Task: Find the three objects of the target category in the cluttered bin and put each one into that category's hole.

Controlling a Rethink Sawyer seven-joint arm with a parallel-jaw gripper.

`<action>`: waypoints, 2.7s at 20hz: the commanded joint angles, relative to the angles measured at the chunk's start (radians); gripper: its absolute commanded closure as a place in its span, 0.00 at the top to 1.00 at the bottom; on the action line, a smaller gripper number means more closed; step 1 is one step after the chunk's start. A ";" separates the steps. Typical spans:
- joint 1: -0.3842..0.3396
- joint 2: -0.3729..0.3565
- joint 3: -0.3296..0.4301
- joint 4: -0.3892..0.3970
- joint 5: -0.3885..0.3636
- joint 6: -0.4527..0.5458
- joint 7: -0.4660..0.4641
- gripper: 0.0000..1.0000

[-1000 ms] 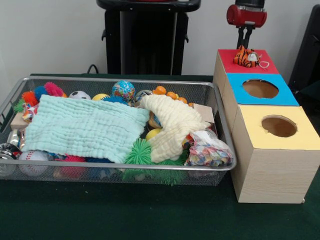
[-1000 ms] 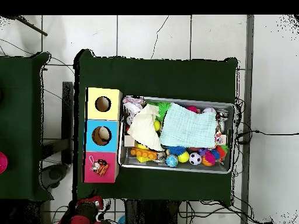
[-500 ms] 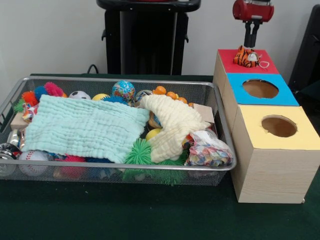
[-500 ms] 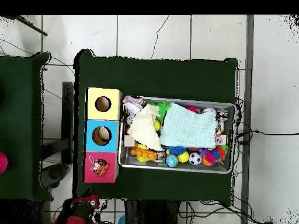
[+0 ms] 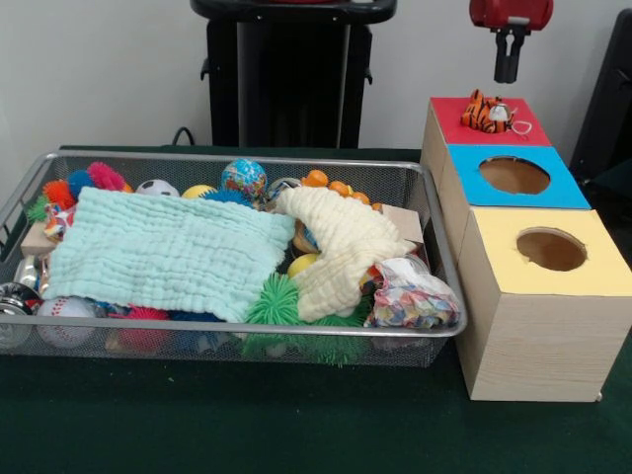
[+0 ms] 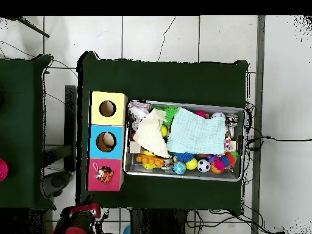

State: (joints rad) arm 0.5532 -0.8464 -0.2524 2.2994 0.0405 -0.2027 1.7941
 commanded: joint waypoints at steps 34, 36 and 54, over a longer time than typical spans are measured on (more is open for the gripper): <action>0.004 0.193 0.041 -0.100 0.082 -0.077 0.208 0.00; 0.007 0.179 0.040 -0.096 0.085 -0.061 0.205 0.00; -0.017 0.018 0.040 -0.076 0.072 0.120 0.156 0.00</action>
State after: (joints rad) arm 0.5703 -0.7986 -0.2524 2.2991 0.0697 -0.1976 1.7941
